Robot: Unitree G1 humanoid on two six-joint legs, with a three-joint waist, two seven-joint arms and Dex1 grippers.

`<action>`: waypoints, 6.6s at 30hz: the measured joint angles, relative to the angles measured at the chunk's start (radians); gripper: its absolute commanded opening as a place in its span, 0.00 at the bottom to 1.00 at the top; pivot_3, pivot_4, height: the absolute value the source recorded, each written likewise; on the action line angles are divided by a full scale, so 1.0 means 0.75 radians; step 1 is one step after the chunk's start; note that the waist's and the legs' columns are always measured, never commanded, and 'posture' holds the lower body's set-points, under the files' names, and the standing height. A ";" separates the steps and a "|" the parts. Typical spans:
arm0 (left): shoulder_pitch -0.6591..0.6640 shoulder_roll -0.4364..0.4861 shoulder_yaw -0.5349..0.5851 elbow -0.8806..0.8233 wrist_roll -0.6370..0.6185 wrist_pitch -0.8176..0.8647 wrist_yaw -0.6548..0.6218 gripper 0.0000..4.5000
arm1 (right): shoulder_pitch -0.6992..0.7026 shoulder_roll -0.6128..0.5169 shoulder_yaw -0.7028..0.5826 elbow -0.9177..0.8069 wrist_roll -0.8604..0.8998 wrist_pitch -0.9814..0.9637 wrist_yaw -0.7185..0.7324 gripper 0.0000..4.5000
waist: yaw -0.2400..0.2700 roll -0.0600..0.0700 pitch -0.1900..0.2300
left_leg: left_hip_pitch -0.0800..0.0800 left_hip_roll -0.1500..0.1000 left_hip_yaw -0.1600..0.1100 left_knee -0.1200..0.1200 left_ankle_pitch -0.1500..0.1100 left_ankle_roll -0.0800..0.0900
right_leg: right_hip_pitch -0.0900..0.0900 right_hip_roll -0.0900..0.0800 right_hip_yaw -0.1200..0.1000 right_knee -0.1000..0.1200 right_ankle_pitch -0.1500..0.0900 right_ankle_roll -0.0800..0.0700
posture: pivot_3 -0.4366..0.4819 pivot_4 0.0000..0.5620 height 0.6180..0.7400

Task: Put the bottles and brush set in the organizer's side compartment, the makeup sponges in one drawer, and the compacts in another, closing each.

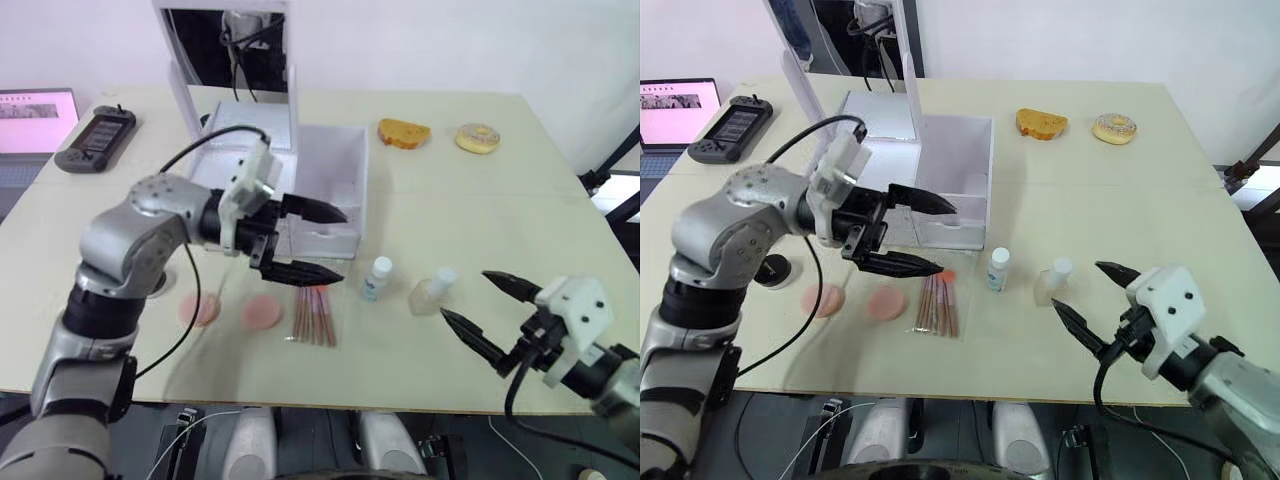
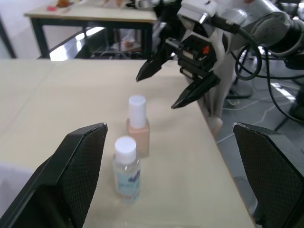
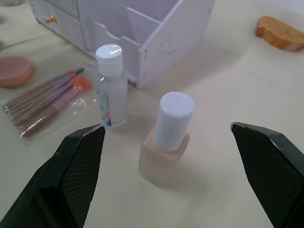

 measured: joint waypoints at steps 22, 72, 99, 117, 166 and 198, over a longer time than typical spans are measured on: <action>0.117 -0.015 0.149 -0.141 -0.134 0.040 0.249 1.00 | -0.228 -0.034 0.261 0.340 -0.123 -0.122 0.162 0.17 | 0.000 0.000 0.000 | 0.000 0.000 0.000 0.000 0.000 0.000 | 0.000 0.000 0.000 0.000 0.000 0.001 | 0.48 0.27 1.00; 0.267 0.155 0.234 -0.055 -0.052 -0.080 0.216 1.00 | -0.801 -0.276 0.132 0.445 0.364 0.263 0.161 0.17 | -0.027 0.000 0.001 | 0.000 0.001 0.000 -0.001 0.000 0.000 | -0.001 0.001 0.000 0.000 0.001 -0.001 | 0.48 0.27 1.00; 0.754 0.212 0.602 -0.265 -0.007 -0.251 0.393 1.00 | -1.822 0.240 0.835 0.968 -0.010 0.722 -0.148 0.17 | -0.040 0.000 0.002 | -0.024 0.006 0.004 -0.001 0.000 0.000 | -0.028 0.004 -0.001 0.005 0.005 0.003 | 0.48 0.27 1.00; 0.702 0.213 0.575 -0.241 -0.001 -0.258 0.384 1.00 | -1.592 0.418 0.856 0.921 -0.206 0.679 -0.309 0.17 | -0.036 0.000 0.002 | -0.024 0.006 0.003 -0.001 0.000 0.000 | -0.028 0.004 -0.001 0.006 0.005 0.003 | 0.48 0.27 1.00; 1.144 0.322 1.167 0.774 0.155 -0.742 0.068 1.00 | -0.747 -0.161 0.080 1.389 -0.149 -0.371 0.679 1.00 | -0.037 -0.002 -0.001 | -0.014 0.010 0.010 -0.003 0.003 -0.004 | -0.024 0.005 -0.001 0.003 0.007 -0.010 | 0.48 0.27 1.00; 0.394 0.198 0.226 -0.201 -0.105 -0.122 0.226 1.00 | -0.822 -0.147 0.487 0.322 0.150 0.281 0.158 1.00 | -0.033 -0.002 -0.001 | -0.017 0.011 0.004 0.001 0.003 -0.004 | -0.022 0.009 -0.001 0.004 0.009 -0.004 | 0.48 0.27 1.00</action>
